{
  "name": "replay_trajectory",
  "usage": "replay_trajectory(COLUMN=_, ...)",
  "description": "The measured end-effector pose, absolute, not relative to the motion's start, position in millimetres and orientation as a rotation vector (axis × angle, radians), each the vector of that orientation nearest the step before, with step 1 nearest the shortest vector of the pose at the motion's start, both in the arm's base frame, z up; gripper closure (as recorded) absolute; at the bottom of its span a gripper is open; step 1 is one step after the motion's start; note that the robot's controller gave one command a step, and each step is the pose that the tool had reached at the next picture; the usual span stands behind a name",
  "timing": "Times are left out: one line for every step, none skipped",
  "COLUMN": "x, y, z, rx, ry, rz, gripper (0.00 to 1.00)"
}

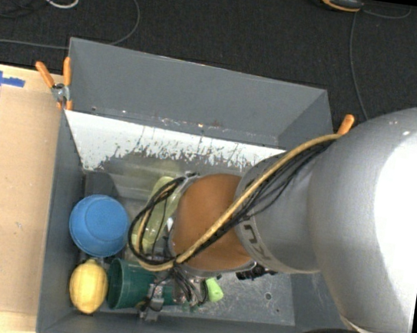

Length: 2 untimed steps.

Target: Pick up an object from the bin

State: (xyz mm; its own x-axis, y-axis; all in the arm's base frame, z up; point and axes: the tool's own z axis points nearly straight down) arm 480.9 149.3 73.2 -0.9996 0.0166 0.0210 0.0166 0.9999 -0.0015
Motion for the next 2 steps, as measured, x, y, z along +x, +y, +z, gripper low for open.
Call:
replay_trajectory(x=480.9, y=149.3, z=73.2, rx=-0.026, ry=-3.121, rz=0.002, gripper=1.0)
replay_trajectory(x=487.6, y=151.2, z=86.7, rx=0.048, ry=-3.108, rz=0.008, gripper=1.0)
